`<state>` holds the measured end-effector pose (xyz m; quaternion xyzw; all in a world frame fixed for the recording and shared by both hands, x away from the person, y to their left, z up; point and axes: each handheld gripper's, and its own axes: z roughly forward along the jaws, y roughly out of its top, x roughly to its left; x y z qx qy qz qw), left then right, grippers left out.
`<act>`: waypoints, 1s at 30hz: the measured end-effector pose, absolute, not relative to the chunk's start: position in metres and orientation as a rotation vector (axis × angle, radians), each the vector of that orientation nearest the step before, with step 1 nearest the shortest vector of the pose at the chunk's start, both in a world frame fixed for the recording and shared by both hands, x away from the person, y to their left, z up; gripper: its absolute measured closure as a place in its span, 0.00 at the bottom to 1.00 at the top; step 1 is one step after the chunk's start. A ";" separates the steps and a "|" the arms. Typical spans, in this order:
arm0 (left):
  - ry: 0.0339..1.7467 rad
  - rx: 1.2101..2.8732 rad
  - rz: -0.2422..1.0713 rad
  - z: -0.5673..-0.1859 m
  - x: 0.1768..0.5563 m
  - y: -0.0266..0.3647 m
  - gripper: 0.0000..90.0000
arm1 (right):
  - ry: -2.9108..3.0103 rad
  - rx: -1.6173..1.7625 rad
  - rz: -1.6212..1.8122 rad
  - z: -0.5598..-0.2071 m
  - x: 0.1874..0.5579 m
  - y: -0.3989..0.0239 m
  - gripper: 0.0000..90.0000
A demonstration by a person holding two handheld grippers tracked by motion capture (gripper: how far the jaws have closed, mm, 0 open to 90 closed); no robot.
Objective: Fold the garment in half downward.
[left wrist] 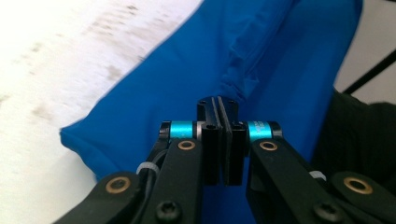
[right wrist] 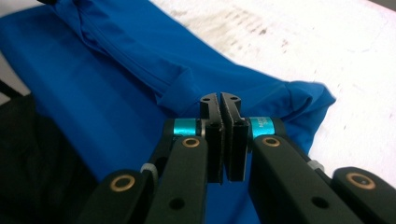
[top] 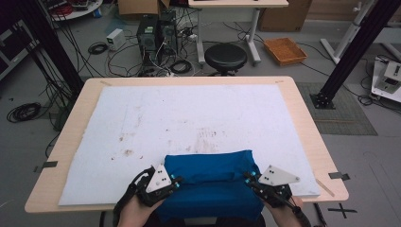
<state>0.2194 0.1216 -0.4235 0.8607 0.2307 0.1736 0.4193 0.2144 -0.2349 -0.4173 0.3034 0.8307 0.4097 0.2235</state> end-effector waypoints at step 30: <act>0.853 2.006 0.444 -0.419 0.273 0.148 0.62 | 2.165 1.068 1.169 -0.401 0.255 -0.261 0.68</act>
